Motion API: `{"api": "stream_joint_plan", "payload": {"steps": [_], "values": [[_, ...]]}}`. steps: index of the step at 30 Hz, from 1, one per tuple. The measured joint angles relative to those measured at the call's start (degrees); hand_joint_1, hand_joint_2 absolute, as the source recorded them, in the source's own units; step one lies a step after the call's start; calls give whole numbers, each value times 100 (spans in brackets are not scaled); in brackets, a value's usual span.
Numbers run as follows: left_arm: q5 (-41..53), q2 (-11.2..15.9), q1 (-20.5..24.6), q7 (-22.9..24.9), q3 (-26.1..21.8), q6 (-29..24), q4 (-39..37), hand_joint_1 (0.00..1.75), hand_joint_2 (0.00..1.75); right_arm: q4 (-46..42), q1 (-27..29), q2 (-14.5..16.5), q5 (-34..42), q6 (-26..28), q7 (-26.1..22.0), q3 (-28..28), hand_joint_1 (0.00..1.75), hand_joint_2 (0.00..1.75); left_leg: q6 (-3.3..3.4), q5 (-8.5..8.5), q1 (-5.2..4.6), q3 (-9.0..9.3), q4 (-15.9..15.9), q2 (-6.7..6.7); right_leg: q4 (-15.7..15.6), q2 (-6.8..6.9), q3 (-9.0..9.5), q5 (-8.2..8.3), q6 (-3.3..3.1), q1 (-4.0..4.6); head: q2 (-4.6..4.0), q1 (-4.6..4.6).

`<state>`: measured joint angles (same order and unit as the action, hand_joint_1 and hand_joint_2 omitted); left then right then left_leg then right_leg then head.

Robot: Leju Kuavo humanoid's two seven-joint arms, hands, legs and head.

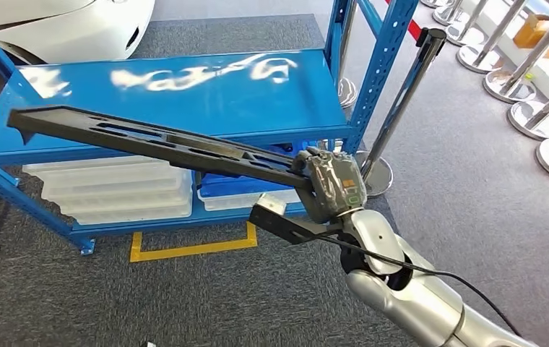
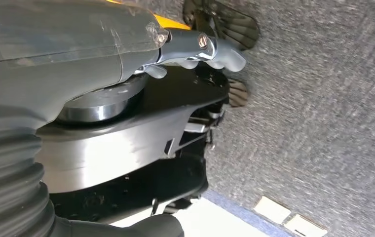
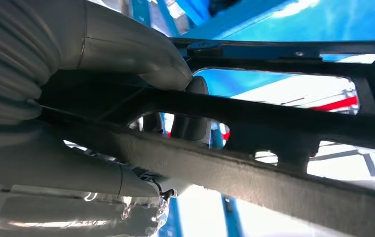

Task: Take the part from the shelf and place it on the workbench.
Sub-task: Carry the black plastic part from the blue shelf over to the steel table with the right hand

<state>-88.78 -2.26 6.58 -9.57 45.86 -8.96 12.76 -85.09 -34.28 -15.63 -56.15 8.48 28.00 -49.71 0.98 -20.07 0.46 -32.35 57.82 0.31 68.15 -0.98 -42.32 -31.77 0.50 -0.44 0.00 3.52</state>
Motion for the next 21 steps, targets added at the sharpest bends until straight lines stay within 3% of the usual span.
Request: {"api": "stream_joint_plan", "payload": {"steps": [1,2,3,4,5,6,8,9,11,12,14,16,17,18,19,21], "values": [[0,0,-2,0,0,0,0,0,175,1,1,0,-3,1,-1,-1,175,175,9,58,-14,-84,12,45,368,30,-57,-186,15,-7,0,27],[0,1,-2,0,0,0,0,0,175,1,4,0,-4,1,-1,-4,175,175,13,110,-25,-171,28,90,639,42,-61,-220,23,-10,0,50],[0,1,-1,-1,0,0,0,0,175,2,5,0,-4,1,-2,-9,175,175,13,156,-34,-259,50,135,749,47,13,-116,22,-9,0,70],[0,1,0,-1,0,0,0,0,175,2,5,0,-5,1,-2,-14,175,175,12,199,-44,-344,77,179,668,58,177,59,9,-4,0,92],[0,1,3,-1,0,0,0,0,175,2,3,0,-7,2,-2,-18,175,175,8,236,-54,-416,105,214,408,93,431,214,-21,13,0,117],[-1,-3,5,-1,0,1,1,0,175,2,-4,1,-10,3,-1,-20,175,175,-1,269,-68,-470,129,246,6,173,744,258,-71,43,0,141],[-2,-10,6,-2,0,2,2,0,175,3,-30,4,-25,7,-2,-22,175,175,-41,349,-77,-526,154,301,-788,316,1265,127,-174,109,0,156],[-2,-14,9,-3,0,2,2,0,175,3,-43,7,-33,7,-6,-24,175,175,-71,398,-70,-543,148,331,-1014,341,1379,60,-211,137,0,156],[-4,-12,21,-4,0,0,1,0,175,12,-47,10,-44,3,-20,-34,175,175,-138,477,-54,-576,123,353,-1165,283,1370,145,-260,136,0,183],[-6,-11,27,-5,0,-1,1,0,175,22,-42,16,-45,1,-33,-40,175,175,-174,403,-53,-607,165,301,-1202,255,1331,227,-291,113,0,200],[-10,-8,31,-4,0,-2,1,0,175,45,-30,49,-48,-1,-67,-50,175,175,-242,-44,-38,-728,560,129,-1249,212,1223,375,-339,56,0,187],[-11,-2,28,-1,0,-2,0,0,175,63,-17,88,-51,3,-97,-63,175,175,-303,-567,-8,-881,1306,25,-1205,146,1059,482,-351,47,0,125],[-11,3,26,1,0,-2,0,0,175,72,-8,99,-54,4,-103,-72,175,175,-335,-668,10,-912,1630,11,-1168,107,970,528,-340,37,0,98],[-11,9,25,2,0,-2,0,0,175,83,-1,104,-55,5,-107,-79,175,175,-370,-633,33,-873,1805,7,-1123,68,877,571,-321,20,0,79],[-11,13,26,2,0,-2,0,0,175,95,4,106,-57,7,-108,-84,175,175,-412,-494,64,-746,1785,1,-1067,27,780,609,-292,-5,0,69],[-13,11,29,2,0,1,1,0,175,112,3,109,-60,10,-109,-86,175,175,-519,-259,154,-281,1231,-107,-929,-58,583,667,-212,-58,0,37]]}}
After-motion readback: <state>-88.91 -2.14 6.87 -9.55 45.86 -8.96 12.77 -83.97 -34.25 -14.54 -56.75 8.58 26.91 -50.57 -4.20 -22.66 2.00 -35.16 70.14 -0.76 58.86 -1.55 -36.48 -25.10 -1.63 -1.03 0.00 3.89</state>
